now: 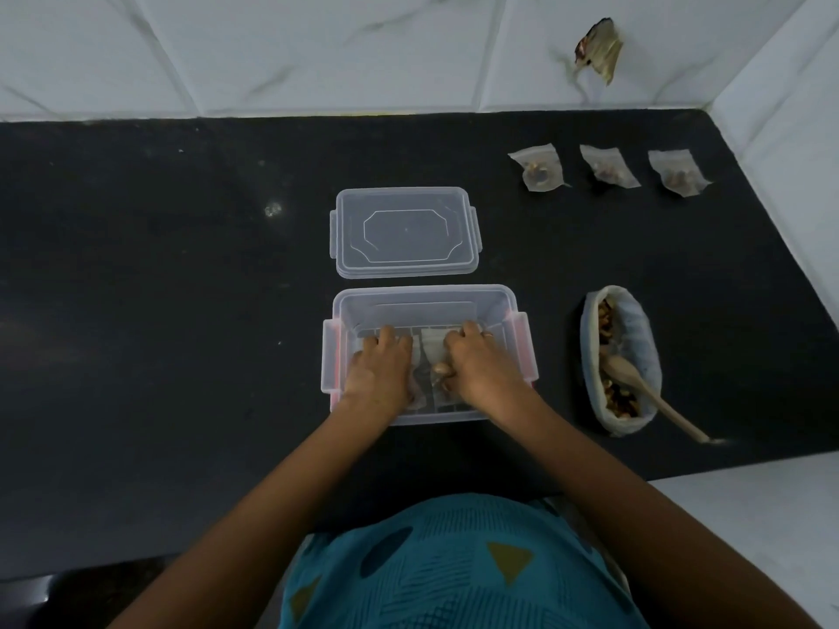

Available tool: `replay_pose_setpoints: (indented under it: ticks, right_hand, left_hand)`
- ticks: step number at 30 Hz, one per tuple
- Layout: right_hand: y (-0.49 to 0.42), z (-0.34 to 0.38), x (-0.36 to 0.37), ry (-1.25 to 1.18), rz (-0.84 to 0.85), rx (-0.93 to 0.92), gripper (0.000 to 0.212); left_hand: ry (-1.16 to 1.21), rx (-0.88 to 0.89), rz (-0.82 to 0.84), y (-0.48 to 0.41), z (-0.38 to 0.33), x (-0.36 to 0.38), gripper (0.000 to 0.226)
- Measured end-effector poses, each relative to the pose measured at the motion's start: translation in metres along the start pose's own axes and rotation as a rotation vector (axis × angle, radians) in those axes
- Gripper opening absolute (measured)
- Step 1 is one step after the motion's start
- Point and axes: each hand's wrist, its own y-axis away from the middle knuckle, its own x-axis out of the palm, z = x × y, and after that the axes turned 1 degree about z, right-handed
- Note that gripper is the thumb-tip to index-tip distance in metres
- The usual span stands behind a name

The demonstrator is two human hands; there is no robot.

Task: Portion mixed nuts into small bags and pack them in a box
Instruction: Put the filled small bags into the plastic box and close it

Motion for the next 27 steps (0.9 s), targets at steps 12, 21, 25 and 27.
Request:
replay_pose_setpoints:
  ticks: [12, 21, 25, 27]
  right_hand:
    - [0.011, -0.065, -0.094, -0.424, -0.163, 0.012, 0.032]
    - [-0.051, -0.196, -0.126, -0.619, -0.380, 0.174, 0.033]
    - [-0.083, -0.252, -0.137, -0.688, -0.485, 0.256, 0.033]
    - [-0.098, -0.278, -0.143, -0.722, -0.538, 0.303, 0.034]
  left_hand:
    - [0.395, 0.036, -0.352, -0.003, -0.055, -0.074, 0.034]
    - [0.722, 0.068, -0.332, -0.132, -0.145, -0.107, 0.026]
    - [0.797, 0.012, -0.316, -0.190, -0.184, -0.113, 0.028]
    - [0.814, 0.001, -0.326, -0.216, -0.202, -0.118, 0.029]
